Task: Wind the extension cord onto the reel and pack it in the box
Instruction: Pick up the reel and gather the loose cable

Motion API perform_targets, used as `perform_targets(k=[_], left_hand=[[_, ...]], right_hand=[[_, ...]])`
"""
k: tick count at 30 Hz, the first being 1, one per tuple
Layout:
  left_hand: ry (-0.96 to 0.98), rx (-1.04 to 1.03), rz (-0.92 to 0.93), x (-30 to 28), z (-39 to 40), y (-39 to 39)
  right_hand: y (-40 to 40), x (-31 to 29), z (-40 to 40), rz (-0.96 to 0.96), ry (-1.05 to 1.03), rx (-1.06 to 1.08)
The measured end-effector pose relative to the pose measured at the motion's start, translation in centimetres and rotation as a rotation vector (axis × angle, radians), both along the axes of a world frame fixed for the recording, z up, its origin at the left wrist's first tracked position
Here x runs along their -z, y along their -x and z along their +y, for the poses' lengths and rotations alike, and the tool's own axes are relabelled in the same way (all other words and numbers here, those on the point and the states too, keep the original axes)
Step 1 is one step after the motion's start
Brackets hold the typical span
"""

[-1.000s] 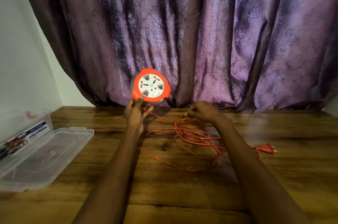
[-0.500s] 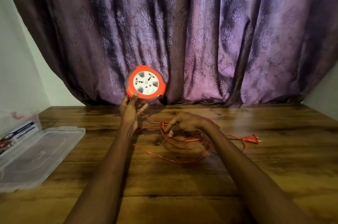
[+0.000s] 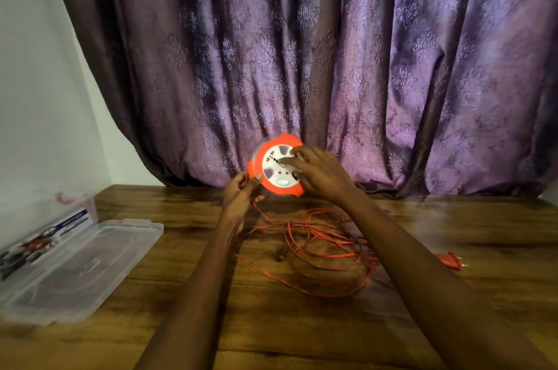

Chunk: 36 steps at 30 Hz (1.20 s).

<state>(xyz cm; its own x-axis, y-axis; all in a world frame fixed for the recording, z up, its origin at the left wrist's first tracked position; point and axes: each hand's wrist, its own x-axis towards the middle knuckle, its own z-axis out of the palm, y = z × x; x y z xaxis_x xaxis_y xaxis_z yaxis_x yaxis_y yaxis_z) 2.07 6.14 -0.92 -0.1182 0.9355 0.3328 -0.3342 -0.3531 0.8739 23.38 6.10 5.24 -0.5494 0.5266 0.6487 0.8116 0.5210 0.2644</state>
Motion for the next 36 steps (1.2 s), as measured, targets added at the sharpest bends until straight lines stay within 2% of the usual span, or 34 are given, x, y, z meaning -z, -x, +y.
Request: perform_targets(k=[8,10,12,14,16,17,19,20,22,23,25,27,29,31,33,36], left_hand=[[-0.007,-0.016,0.084,-0.3,0.2,-0.2],[-0.014,-0.027,0.098,-0.3,0.2,-0.5],[-0.038,-0.026,0.110,0.1,0.3,-1.1],[-0.056,-0.052,0.114,0.4,0.1,-2.2],[-0.090,-0.065,0.107,0.4,-0.2,-3.3],[-0.103,-0.066,0.109,0.4,-0.2,-3.6],[-0.125,-0.076,0.121,0.3,-0.2,-3.9],[-0.137,-0.079,0.121,0.3,-0.2,-3.9],[-0.140,-0.084,0.100,0.5,0.1,-3.6],[-0.128,-0.087,0.080,0.5,0.1,-3.4],[-0.092,-0.093,0.036,0.4,0.2,-2.7],[-0.074,-0.115,0.021,0.0,0.3,-1.8],[-0.062,-0.121,0.023,-0.2,0.5,-1.1],[-0.047,-0.112,0.018,-0.2,0.8,-0.4],[-0.034,-0.099,0.013,-0.1,1.1,0.3],[-0.018,-0.078,0.058,0.0,1.2,0.9]], right_hand=[[0.5,-0.8,0.3,-0.328,-0.078,0.055],[0.6,-0.9,0.4,-0.355,-0.129,0.083],[1.0,-1.5,-0.1,-0.292,-0.116,0.172],[2.2,-2.1,-1.0,-0.063,0.053,0.346],[3.5,-2.5,-1.4,0.380,0.253,0.424],[4.0,-2.9,-1.7,0.662,0.409,0.374],[4.4,-3.1,-1.8,1.178,0.744,0.142],[4.4,-3.0,-1.7,1.344,0.833,0.062],[4.1,-2.4,-1.3,1.414,0.845,0.018],[3.8,-2.1,-1.1,1.342,0.821,0.038],[2.9,-1.6,-0.8,1.074,0.702,0.155],[1.8,-1.3,-0.4,0.812,0.446,0.226],[0.9,-0.8,-0.1,0.500,0.181,0.052],[0.3,-0.3,0.6,0.150,0.011,-0.088],[0.3,-0.7,0.5,-0.065,-0.069,-0.090],[0.7,-1.6,-0.4,-0.258,-0.071,-0.055]])
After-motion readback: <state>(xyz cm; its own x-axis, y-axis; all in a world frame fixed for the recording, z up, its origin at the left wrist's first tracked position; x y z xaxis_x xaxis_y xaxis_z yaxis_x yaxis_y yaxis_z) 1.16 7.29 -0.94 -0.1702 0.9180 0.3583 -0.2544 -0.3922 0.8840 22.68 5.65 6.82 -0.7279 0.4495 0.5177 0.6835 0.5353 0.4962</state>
